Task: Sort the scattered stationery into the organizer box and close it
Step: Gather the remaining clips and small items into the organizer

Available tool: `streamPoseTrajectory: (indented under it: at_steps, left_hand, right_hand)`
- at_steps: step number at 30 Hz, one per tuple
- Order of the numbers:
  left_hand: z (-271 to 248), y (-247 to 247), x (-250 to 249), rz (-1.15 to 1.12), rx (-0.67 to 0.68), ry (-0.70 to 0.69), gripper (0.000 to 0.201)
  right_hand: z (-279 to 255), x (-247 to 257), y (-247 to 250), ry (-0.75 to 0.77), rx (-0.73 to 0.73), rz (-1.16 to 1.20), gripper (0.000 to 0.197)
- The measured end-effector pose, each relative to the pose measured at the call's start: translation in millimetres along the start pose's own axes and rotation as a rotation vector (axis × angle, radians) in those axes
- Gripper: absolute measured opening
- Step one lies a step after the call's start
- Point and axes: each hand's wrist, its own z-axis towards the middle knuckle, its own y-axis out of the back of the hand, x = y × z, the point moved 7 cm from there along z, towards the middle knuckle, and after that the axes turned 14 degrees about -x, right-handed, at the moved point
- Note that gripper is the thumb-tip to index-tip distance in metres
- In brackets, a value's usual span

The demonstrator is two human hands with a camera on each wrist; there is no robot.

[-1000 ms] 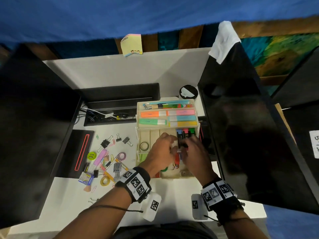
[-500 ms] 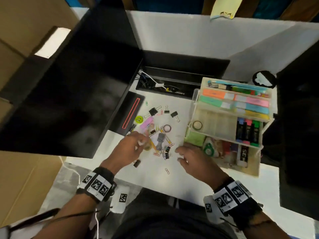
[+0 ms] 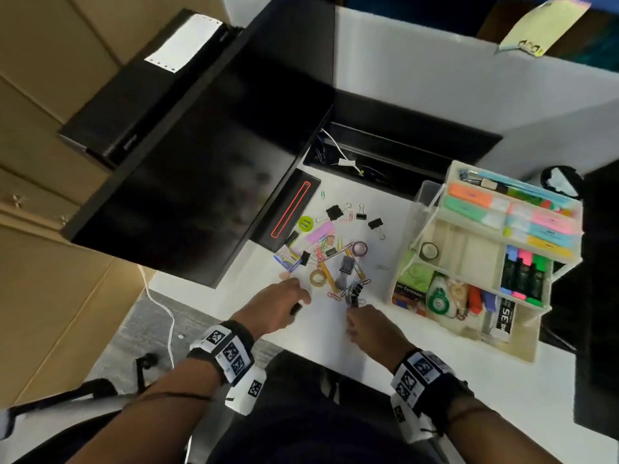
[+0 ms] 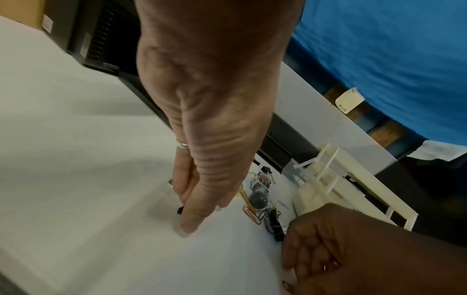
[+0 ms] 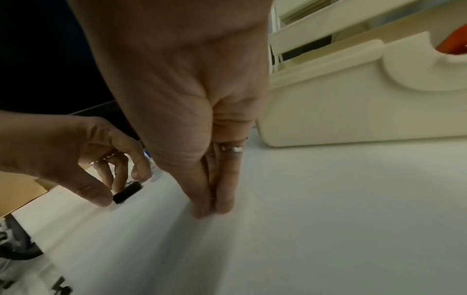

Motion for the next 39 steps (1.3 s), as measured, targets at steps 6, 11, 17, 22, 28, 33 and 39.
streamPoseTrajectory:
  at_steps: [6,11,17,22,28,33,39]
  left_hand:
    - [12,-2,9,-0.008,-0.013,-0.064,0.03]
    - [17,2,10,0.006,-0.002,-0.105,0.011]
    - [22,29,0,-0.136,-0.076,-0.098,0.015]
    - [28,55,-17,-0.203,-0.148,-0.121,0.022]
    - [36,81,-42,-0.324,-0.206,-0.182,0.015]
    - [47,92,-57,-0.44,-0.229,-0.166,0.015]
    - [59,93,-79,-0.506,-0.267,-0.206,0.017]
  right_hand:
    - [16,7,27,-0.009,-0.223,-0.01,0.013]
    - [28,29,65,-0.021,-0.491,0.144,0.032]
    - [57,27,68,-0.236,-0.489,0.23,0.069]
    - [64,30,68,-0.283,-0.475,0.166,0.064]
    - [56,32,84,-0.31,-0.588,0.207,0.044]
    - [32,26,108,-0.354,-0.603,0.454,0.036]
    - [-40,-40,172,-0.408,-0.931,0.555,0.012]
